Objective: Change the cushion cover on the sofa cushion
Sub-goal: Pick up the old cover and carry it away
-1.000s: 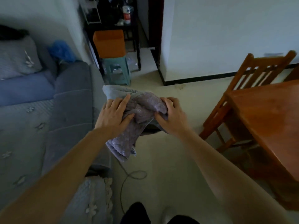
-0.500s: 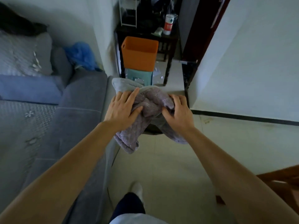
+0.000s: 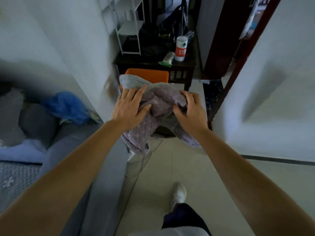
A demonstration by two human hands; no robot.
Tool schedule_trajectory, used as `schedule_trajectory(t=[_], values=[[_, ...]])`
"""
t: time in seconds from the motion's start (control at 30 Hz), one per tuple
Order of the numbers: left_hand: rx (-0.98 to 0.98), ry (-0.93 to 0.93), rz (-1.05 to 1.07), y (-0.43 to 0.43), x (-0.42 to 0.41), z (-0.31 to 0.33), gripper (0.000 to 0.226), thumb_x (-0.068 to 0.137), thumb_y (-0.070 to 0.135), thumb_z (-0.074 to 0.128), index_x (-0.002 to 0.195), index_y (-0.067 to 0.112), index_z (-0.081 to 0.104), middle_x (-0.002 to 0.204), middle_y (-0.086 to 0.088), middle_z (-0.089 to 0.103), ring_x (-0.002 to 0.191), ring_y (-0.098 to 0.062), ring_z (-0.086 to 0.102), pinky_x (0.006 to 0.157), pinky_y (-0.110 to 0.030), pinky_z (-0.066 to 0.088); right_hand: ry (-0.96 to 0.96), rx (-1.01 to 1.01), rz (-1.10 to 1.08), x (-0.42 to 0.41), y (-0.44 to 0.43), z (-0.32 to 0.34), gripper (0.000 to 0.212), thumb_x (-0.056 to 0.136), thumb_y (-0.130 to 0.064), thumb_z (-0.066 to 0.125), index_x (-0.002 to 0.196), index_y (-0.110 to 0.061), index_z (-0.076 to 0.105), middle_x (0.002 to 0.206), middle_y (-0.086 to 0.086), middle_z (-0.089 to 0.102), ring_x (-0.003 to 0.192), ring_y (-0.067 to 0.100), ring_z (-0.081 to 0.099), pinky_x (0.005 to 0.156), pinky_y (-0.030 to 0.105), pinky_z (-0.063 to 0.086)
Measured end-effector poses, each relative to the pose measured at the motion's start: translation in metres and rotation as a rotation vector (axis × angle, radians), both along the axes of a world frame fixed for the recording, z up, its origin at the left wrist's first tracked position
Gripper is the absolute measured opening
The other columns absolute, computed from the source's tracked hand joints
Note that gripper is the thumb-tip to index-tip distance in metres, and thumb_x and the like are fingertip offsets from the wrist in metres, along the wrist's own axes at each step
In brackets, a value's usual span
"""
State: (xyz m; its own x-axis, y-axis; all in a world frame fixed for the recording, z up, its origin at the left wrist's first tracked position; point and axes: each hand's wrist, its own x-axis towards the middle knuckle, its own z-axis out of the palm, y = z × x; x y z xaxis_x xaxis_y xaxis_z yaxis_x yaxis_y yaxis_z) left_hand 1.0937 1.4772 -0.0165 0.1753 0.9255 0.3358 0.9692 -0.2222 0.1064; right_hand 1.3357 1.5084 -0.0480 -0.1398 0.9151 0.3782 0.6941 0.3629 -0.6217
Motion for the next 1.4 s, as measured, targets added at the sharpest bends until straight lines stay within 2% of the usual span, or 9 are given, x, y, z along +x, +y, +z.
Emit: schedule_trajectory(t=[0.3, 0.5, 0.7, 0.83, 1.03, 1.1, 1.2, 1.3, 1.4], values=[[0.14, 0.012, 0.131, 0.223, -0.047, 0.067, 0.065, 0.097, 0.051, 0.036, 0.15, 0.013, 0.03, 0.131, -0.015, 0.048, 0.112, -0.036, 0.045, 0.095, -0.049, 0.04, 0.132, 0.042, 0.159, -0.061, 0.251, 0.056, 0.051, 0.093, -0.041, 0.06, 0.138, -0.022, 0.045, 0.135, 0.008, 0.045, 0.109, 0.026, 0.057, 0.078, 0.031, 0.047], [0.197, 0.012, 0.121, 0.342, -0.096, 0.062, 0.064, 0.098, 0.05, 0.038, 0.149, 0.013, 0.03, 0.13, -0.017, 0.048, 0.111, -0.037, 0.045, 0.096, -0.049, 0.039, 0.163, 0.04, 0.207, -0.11, 0.372, 0.047, 0.051, 0.094, -0.045, 0.056, 0.137, -0.021, 0.044, 0.136, 0.009, 0.044, 0.112, 0.02, 0.054, 0.089, 0.035, 0.052], [0.17, -0.063, 0.123, 0.43, -0.134, 0.022, 0.064, 0.099, 0.051, 0.036, 0.148, 0.011, 0.033, 0.129, -0.018, 0.05, 0.11, -0.037, 0.046, 0.092, -0.049, 0.042, 0.217, -0.049, 0.201, -0.154, 0.454, 0.013, 0.046, 0.094, -0.042, 0.055, 0.133, -0.02, 0.045, 0.131, 0.008, 0.047, 0.114, 0.019, 0.052, 0.096, 0.04, 0.05], [0.103, -0.125, 0.177, 0.471, -0.146, -0.022, 0.064, 0.099, 0.051, 0.035, 0.149, 0.011, 0.032, 0.13, -0.019, 0.048, 0.111, -0.038, 0.046, 0.095, -0.053, 0.041, 0.301, -0.183, 0.192, -0.175, 0.492, -0.026, 0.044, 0.094, -0.043, 0.055, 0.131, -0.021, 0.047, 0.128, 0.005, 0.05, 0.113, 0.012, 0.051, 0.094, 0.024, 0.046], [-0.108, -0.192, 0.332, 0.505, -0.14, -0.137, 0.068, 0.099, 0.052, 0.033, 0.153, 0.014, 0.02, 0.146, -0.021, 0.035, 0.125, -0.042, 0.039, 0.104, -0.054, 0.035, 0.349, -0.501, 0.277, -0.18, 0.536, -0.13, 0.046, 0.093, -0.054, 0.052, 0.132, -0.034, 0.043, 0.131, 0.0, 0.054, 0.124, 0.019, 0.052, 0.1, 0.049, 0.048], [-0.319, -0.225, 0.429, 0.498, -0.133, -0.183, 0.074, 0.097, 0.059, 0.03, 0.156, 0.019, 0.008, 0.156, -0.021, 0.017, 0.139, -0.044, 0.024, 0.113, -0.056, 0.026, 0.213, -0.632, 0.307, -0.175, 0.544, -0.161, 0.063, 0.092, -0.062, 0.048, 0.147, -0.037, 0.029, 0.149, 0.002, 0.041, 0.135, 0.022, 0.044, 0.107, 0.05, 0.044], [-0.566, -0.238, 0.469, 0.466, -0.12, -0.242, 0.087, 0.09, 0.07, 0.026, 0.156, 0.019, -0.002, 0.16, -0.022, -0.004, 0.147, -0.041, 0.0, 0.118, -0.056, 0.013, -0.199, -0.799, 0.401, -0.154, 0.549, -0.204, 0.079, 0.09, -0.074, 0.038, 0.154, -0.042, 0.004, 0.162, 0.004, 0.019, 0.144, 0.031, 0.029, 0.111, 0.052, 0.036], [-0.859, -0.168, 0.542, 0.426, -0.107, -0.276, 0.087, 0.088, 0.075, 0.017, 0.152, 0.027, -0.016, 0.16, -0.016, -0.02, 0.147, -0.035, -0.018, 0.12, -0.052, 0.002, -0.667, -0.775, 0.531, -0.132, 0.542, -0.235, 0.084, 0.089, -0.077, 0.031, 0.156, -0.035, 0.001, 0.164, 0.011, 0.009, 0.149, 0.036, 0.014, 0.119, 0.05, 0.018], [-1.006, -0.116, 0.542, 0.399, -0.098, -0.28, 0.082, 0.089, 0.074, 0.007, 0.153, 0.028, -0.016, 0.159, -0.011, -0.027, 0.144, -0.029, -0.029, 0.12, -0.047, -0.007, -0.859, -0.684, 0.676, -0.122, 0.536, -0.241, 0.084, 0.092, -0.07, 0.037, 0.157, -0.03, 0.002, 0.164, 0.014, 0.003, 0.15, 0.035, 0.004, 0.121, 0.046, 0.006]])
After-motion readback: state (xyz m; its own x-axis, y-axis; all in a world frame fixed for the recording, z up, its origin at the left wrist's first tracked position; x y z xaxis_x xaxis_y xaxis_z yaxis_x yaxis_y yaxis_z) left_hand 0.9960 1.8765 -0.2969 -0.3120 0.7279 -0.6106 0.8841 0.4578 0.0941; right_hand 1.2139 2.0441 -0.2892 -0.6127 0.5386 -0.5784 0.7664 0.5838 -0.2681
